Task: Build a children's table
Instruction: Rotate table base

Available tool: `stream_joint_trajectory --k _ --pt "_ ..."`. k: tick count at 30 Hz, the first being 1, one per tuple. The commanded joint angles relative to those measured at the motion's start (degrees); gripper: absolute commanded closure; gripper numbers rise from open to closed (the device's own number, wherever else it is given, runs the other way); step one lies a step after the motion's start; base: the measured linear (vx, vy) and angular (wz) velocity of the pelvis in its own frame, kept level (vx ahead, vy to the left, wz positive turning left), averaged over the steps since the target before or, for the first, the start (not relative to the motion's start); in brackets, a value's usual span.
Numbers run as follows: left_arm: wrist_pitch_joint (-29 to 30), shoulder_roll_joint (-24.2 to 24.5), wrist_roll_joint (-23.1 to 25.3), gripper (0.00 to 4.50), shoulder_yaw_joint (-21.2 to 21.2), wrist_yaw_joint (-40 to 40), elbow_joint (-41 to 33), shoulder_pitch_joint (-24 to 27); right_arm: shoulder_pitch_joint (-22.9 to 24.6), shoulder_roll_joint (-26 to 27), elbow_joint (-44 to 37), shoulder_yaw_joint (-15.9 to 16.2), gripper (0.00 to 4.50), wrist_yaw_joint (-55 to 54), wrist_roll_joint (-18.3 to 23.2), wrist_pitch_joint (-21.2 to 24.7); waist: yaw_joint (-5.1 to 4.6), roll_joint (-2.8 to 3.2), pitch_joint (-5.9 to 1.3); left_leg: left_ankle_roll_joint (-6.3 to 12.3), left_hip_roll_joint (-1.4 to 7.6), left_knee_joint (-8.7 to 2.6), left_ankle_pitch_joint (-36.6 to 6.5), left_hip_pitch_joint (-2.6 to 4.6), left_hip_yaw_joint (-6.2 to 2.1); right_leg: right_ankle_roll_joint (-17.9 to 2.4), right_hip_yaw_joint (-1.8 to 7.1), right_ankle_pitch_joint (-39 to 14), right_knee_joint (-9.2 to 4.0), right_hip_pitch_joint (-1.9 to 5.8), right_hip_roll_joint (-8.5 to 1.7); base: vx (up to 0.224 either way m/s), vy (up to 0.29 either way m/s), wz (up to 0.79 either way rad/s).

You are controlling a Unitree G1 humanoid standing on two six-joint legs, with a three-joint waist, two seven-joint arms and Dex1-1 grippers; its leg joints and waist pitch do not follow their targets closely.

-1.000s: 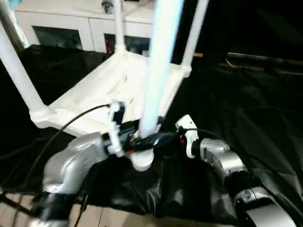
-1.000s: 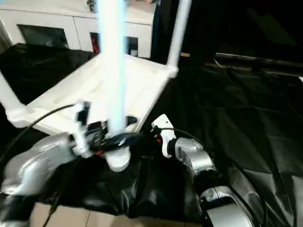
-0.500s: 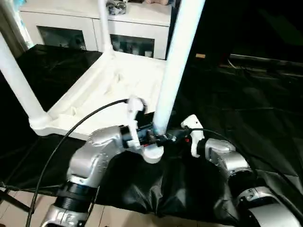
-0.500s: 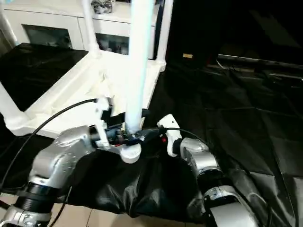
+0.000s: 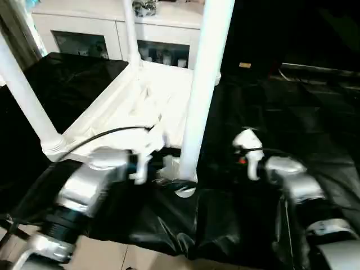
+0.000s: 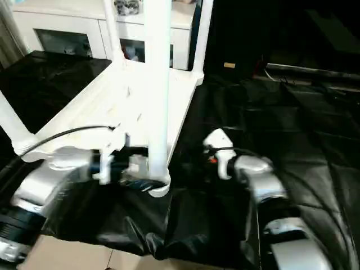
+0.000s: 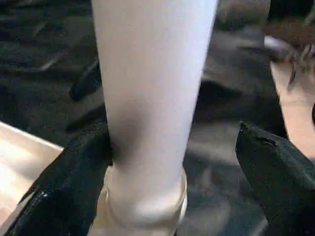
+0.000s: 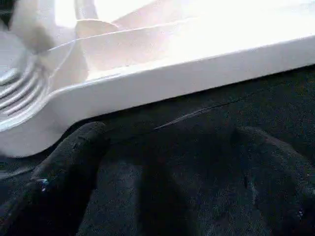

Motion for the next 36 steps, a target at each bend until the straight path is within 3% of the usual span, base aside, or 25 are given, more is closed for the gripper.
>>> stream_joint_trajectory --k 1,5,7,11,18,21,30,36 --pt "-2.34 1.46 2.37 0.07 -0.76 -1.06 1.86 -1.56 1.09 -1.75 -2.53 0.62 0.00 2.17 -0.34 -0.54 0.32 0.58 -3.97 0.18 2.25 -4.08 -15.96 1.03 -1.04 -13.14 2.54 -16.75 -4.23 2.77 -3.41 0.000 0.000 0.00" --pt "-7.06 1.84 5.10 0.41 -1.39 -1.16 6.41 -3.18 2.31 -3.09 -5.06 1.57 0.00 4.46 -0.14 -0.03 0.46 0.64 -4.04 0.38 2.20 -4.00 -15.44 0.96 -1.06 -13.00 2.54 -17.37 -4.40 2.68 -3.49 0.000 0.000 0.00" --pt "-10.70 2.47 8.24 0.60 -2.49 -0.84 10.42 -4.81 3.44 -4.17 -7.42 2.25 0.00 6.28 -0.08 0.42 0.59 0.53 -4.01 0.80 2.19 -4.09 -15.76 0.90 -1.15 -11.94 2.50 -17.81 -4.51 2.68 -3.28 0.000 0.000 0.00" --pt "-16.46 3.18 12.22 0.86 -4.37 -0.35 16.88 -7.76 4.23 -4.99 -9.19 2.33 0.00 7.61 0.14 1.71 0.73 0.52 -4.11 0.70 2.20 -4.06 -15.36 0.92 -1.19 -12.21 2.51 -17.77 -4.53 2.68 -3.52 0.000 0.000 0.00" --pt "-19.76 3.82 14.57 1.33 -5.58 -3.62 22.51 -10.04 5.28 -5.87 -11.80 2.75 0.00 9.33 0.96 4.13 1.14 0.77 -4.30 0.97 2.40 -4.01 -13.71 0.84 -1.09 -14.02 2.51 -13.14 -3.87 2.82 -3.62 0.000 0.000 0.00" --pt "-20.46 3.55 14.55 1.68 -5.37 -4.75 24.11 -10.66 5.43 -6.00 -12.20 2.84 0.00 9.78 1.14 4.90 1.42 0.81 -4.24 0.73 2.42 -4.04 -14.60 0.99 -1.02 -14.41 2.51 -13.93 -4.06 2.70 -3.70 0.000 0.000 0.00" --pt "-24.23 1.56 15.75 2.48 -5.06 -4.40 30.96 -13.15 6.39 -6.18 -14.66 3.09 0.00 10.83 1.56 7.22 1.81 0.92 -4.15 0.20 2.41 -4.12 -15.77 1.06 -1.14 -13.56 2.51 -16.44 -4.36 2.70 -3.88 0.000 0.000 0.00" --pt "-26.53 0.97 17.72 2.94 -5.51 -3.69 35.20 -14.96 6.63 -6.26 -15.22 3.29 0.00 10.62 1.27 7.46 1.75 0.81 -4.22 0.31 2.45 -4.15 -15.18 0.89 -1.19 -13.62 2.48 -15.25 -4.27 2.82 -3.89 0.000 0.000 0.00"
